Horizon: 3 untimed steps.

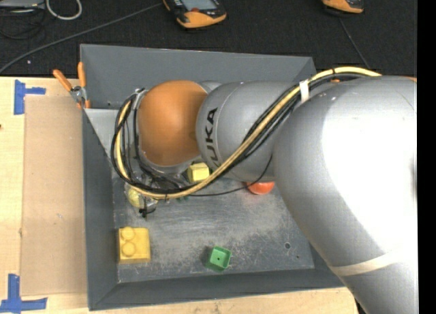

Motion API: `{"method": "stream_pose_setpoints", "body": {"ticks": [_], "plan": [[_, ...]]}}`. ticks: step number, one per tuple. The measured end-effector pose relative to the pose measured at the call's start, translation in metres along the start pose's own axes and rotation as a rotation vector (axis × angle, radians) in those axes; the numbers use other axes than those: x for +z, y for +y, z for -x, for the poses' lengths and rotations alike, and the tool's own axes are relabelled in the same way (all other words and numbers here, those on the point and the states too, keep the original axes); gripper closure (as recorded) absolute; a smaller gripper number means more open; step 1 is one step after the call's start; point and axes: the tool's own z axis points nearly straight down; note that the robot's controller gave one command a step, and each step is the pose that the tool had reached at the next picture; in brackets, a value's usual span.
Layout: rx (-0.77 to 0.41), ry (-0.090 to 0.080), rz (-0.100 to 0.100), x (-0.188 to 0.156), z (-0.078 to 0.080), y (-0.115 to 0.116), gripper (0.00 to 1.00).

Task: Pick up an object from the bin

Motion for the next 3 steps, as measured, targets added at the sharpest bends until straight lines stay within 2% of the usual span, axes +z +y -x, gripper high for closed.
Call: {"method": "stream_pose_setpoints", "body": {"ticks": [1, 2, 3], "plan": [[0.001, 0.001, 0.001, -0.002, -0.001, 0.000, 1.00], [0.004, -0.001, 0.001, -0.040, 0.000, 0.000, 1.00], [0.006, -0.002, 0.001, -0.062, 0.001, 0.001, 1.00]]}}
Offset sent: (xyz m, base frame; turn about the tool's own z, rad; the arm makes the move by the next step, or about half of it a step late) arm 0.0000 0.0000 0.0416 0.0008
